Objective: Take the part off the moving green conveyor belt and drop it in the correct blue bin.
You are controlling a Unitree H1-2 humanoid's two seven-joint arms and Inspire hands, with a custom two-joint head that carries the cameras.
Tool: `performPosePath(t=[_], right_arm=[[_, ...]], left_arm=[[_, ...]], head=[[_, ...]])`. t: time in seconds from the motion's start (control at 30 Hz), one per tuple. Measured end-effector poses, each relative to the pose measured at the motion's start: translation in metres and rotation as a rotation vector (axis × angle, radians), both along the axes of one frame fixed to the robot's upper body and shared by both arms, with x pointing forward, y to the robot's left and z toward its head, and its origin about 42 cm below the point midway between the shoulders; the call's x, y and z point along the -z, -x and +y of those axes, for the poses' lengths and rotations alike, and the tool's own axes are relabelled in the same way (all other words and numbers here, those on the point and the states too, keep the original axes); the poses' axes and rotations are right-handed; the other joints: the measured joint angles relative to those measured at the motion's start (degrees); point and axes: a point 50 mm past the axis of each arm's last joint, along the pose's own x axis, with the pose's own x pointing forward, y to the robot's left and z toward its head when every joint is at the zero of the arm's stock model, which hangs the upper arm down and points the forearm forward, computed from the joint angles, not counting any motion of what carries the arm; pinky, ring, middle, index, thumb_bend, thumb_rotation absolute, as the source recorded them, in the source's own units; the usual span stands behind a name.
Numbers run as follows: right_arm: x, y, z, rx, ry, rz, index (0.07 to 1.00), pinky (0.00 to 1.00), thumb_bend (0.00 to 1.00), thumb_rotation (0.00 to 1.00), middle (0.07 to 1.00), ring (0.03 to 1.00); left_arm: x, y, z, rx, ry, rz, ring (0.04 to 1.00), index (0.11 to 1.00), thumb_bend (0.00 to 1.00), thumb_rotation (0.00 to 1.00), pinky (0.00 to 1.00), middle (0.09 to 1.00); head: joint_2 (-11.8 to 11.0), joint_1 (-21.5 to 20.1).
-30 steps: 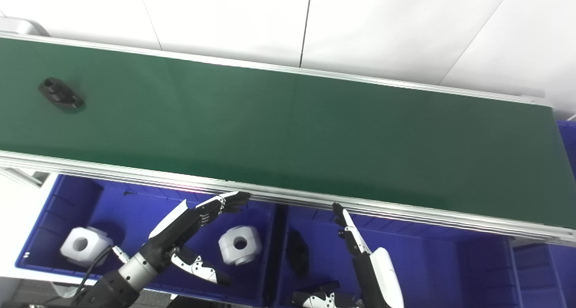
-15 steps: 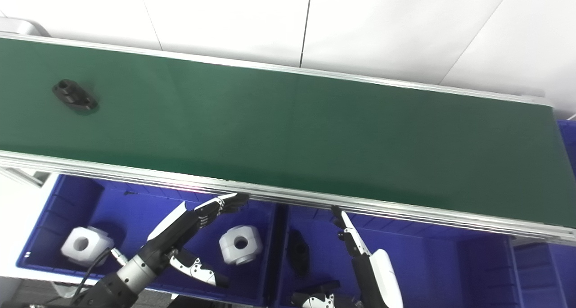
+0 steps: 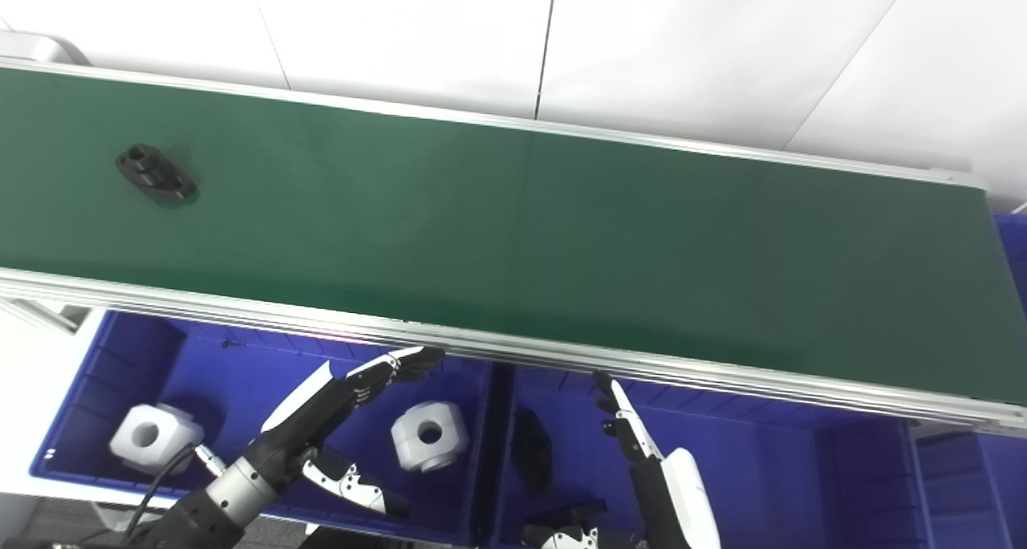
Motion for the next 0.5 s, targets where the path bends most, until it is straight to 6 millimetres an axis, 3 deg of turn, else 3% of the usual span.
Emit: performPosePath(t=[0.3,0.5], right_arm=[[0.0007,0.0004,-0.0018,0.001,0.005,0.002,0.974,0.83,0.83,0.27,0.946,0.909],[0.002,0.0011,-0.0039,0.003,0.005,0.008,0.976,0.81,0.84,0.27,0.946,0.892]], left_arm=[[0.0004,0.0016,-0.001,-0.001,0.003,0.004,0.901,0.878,0.88,0.15,0.87,0.908],[0.001,0.002,-0.0026,-0.002,0.001,0.005,0.894,0.869,0.9,0.17,0.86,0.904]], head=[[-0.26,0.44],[-2.1,5.09]])
